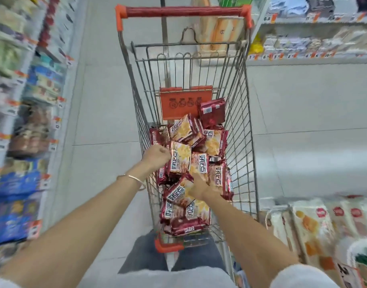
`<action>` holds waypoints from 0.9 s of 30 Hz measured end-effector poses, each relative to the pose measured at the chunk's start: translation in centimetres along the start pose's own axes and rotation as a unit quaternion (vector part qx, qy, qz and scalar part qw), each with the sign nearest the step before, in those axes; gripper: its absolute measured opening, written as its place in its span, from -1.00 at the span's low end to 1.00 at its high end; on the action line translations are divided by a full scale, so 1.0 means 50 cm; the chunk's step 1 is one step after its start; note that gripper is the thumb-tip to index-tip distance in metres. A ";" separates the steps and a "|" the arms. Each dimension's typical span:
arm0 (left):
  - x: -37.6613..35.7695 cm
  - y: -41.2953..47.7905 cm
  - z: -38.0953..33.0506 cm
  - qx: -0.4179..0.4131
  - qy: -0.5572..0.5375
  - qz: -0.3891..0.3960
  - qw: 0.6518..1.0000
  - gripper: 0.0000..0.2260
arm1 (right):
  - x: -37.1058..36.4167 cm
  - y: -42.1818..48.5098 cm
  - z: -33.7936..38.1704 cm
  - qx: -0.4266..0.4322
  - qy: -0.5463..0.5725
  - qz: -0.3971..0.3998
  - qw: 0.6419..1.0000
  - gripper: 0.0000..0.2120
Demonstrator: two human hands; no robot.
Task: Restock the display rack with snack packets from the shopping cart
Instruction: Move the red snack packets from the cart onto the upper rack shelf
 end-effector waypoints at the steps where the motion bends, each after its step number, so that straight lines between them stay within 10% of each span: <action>1: 0.003 0.000 0.007 0.007 -0.011 -0.013 1.000 -0.87 | -0.004 0.017 0.002 0.006 -0.017 -0.002 1.000 -0.26; 6: -0.010 0.005 0.039 0.054 -0.063 -0.002 0.997 -0.68 | 0.003 0.029 -0.030 -0.018 -0.210 -0.001 0.977 -0.75; 11: -0.044 0.010 0.041 0.095 -0.073 0.053 0.991 -0.37 | 0.099 -0.045 -0.086 0.059 0.137 0.088 0.985 -0.60; 14: -0.095 0.031 0.036 0.115 -0.085 0.131 0.981 0.15 | 0.134 -0.086 -0.091 0.099 0.338 0.182 0.918 -0.58; 18: -0.130 0.046 0.005 0.074 -0.180 0.094 0.976 0.08 | 0.166 -0.108 -0.078 0.158 0.476 0.224 0.836 -0.67; 24: -0.086 0.056 0.053 0.076 -0.237 0.003 0.969 0.15 | 0.144 -0.014 -0.154 -0.100 0.200 -0.142 0.964 -0.23; 27: -0.064 0.030 0.054 0.077 -0.245 -0.021 0.966 -0.42 | 0.121 0.018 -0.160 -0.142 0.186 -0.189 0.954 -0.15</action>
Point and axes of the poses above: each hand's wrist, its own y-axis towards the middle knuckle, its own x-axis out of the back of the hand, z = x × y, the point moved 4 cm from there along y, towards the middle knuckle, and after that the axes turned 15 degrees about z, right-handed, at the moved point
